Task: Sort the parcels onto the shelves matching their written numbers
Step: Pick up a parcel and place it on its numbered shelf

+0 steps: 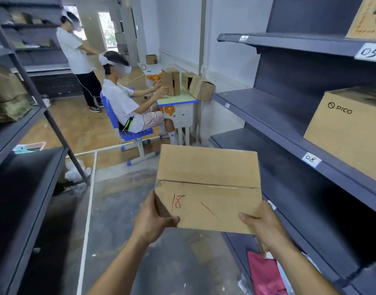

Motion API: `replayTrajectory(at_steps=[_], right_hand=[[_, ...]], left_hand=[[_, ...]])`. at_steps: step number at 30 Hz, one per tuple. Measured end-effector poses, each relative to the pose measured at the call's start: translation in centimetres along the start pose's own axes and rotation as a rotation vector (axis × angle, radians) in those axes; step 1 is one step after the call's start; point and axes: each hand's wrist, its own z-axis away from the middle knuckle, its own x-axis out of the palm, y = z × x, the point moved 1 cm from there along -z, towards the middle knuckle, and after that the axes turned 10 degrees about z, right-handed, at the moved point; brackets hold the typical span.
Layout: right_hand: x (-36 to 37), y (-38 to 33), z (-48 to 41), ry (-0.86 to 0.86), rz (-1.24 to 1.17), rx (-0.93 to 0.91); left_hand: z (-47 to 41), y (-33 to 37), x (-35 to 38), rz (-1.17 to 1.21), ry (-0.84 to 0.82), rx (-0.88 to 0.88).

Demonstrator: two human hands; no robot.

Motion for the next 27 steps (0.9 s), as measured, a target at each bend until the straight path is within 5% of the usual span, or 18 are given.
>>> replayTrajectory(at_steps=[14, 27], right_hand=[[9.2, -5.6, -8.6, 0.259, 0.06, 0.261], [9.7, -6.8, -17.1, 0.405, -0.002, 0.442]], left_hand=[[-20.9, -0.3, -5.4, -0.003, -0.407, 0.082], [-35.0, 0.7, -0.1, -0.086, -0.614, 0.08]])
